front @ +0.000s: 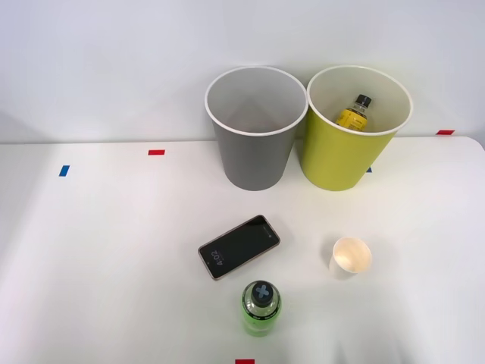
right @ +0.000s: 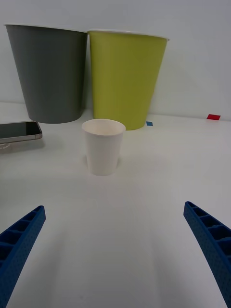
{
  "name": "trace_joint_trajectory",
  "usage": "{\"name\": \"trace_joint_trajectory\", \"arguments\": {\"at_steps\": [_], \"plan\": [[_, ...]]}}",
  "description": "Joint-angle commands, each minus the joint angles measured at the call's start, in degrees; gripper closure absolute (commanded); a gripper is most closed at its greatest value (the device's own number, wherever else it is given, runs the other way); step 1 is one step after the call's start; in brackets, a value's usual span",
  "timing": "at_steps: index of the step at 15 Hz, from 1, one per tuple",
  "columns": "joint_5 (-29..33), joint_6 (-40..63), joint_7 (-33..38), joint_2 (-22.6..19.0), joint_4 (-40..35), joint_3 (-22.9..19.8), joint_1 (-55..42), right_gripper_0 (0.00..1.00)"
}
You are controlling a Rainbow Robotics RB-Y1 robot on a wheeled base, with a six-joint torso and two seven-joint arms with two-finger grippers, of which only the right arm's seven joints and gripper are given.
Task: Put cans in the gray bin, plastic bottles in the light green bin
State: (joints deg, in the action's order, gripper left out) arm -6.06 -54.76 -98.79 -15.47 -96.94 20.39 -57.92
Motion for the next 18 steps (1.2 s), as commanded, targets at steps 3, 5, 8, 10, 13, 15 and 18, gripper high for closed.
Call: {"name": "trace_joint_trajectory", "arguments": {"at_steps": [3, 5, 8, 10, 13, 15, 18], "plan": [[0.2, -1.3, -0.6, -0.3, 2.0, -0.5, 2.0, 0.00], [-0.4, -1.4, -1.0, -3.3, -0.2, 0.9, 2.0, 0.00], [-3.7, -1.5, -1.5, -10.5, -1.2, 4.6, 5.1, 0.00], [-6.6, -1.5, -1.6, -16.6, -1.3, 8.1, 9.1, 0.00], [-9.3, -2.0, -1.8, -22.6, -1.2, 13.5, 14.8, 0.00], [-12.8, -3.3, -1.8, -26.5, -1.2, 18.5, 19.6, 0.00], [-14.9, -4.7, -2.6, -30.4, -1.2, 24.2, 25.8, 0.00]]}}
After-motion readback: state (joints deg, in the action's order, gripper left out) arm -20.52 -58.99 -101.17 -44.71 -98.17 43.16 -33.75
